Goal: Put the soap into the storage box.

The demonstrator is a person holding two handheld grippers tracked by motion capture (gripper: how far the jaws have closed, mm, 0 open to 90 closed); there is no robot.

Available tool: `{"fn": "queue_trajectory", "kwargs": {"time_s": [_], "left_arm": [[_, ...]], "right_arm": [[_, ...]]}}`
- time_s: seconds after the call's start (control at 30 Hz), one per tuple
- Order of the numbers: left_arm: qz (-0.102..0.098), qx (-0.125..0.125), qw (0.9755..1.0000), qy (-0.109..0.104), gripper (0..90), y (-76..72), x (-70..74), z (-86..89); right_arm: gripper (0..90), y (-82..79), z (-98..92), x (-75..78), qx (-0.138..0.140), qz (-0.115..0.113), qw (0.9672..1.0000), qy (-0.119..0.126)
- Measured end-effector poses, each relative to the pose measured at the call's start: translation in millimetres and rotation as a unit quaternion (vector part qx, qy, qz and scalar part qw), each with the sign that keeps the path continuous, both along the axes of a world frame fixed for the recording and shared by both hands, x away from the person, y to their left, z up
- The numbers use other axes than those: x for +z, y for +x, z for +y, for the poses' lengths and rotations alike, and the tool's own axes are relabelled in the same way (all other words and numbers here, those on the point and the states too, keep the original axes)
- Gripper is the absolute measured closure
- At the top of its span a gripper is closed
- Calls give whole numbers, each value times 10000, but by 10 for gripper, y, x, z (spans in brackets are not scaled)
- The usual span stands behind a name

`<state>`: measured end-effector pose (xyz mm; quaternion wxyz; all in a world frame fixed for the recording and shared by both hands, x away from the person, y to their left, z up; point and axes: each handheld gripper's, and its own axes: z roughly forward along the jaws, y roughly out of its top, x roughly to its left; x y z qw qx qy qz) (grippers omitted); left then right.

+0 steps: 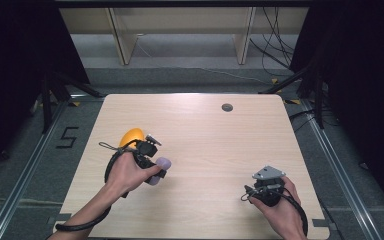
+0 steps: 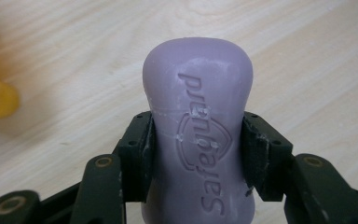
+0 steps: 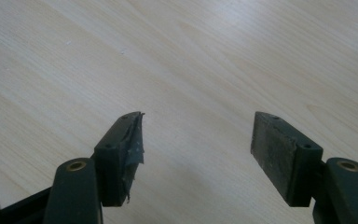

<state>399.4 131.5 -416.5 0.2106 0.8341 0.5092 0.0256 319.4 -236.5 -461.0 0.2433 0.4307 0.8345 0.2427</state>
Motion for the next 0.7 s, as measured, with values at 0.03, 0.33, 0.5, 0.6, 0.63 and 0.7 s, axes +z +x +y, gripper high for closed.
{"fn": "queue_trajectory", "kwargs": {"time_s": [0.03, 0.33, 0.5, 0.6, 0.63, 0.7], "left_arm": [[13, -18, 10000, -4, 487, 17, 7, 26], [17, 217, 9997, 58, 487, 114, 58, 183], [23, 345, 9994, 81, 487, 160, 88, 265], [4, 410, 9991, 57, 488, 193, 95, 298], [16, 433, 9991, 36, 487, 207, 96, 305], [43, 420, 9991, 100, 488, 232, 103, 323]], "right_arm": [[349, 0, 0, 0, 0, 3, 10000, 0], [348, 13, -10, -6, 69, -51, 10000, -28], [348, 2, 2, 3, -27, 34, 10000, 36], [347, -4, 8, 3, -69, 81, 9999, 51], [347, -2, 8, 1, -61, 80, 9999, 47], [346, -6, 12, -1, -74, 123, 9999, 53]]}}
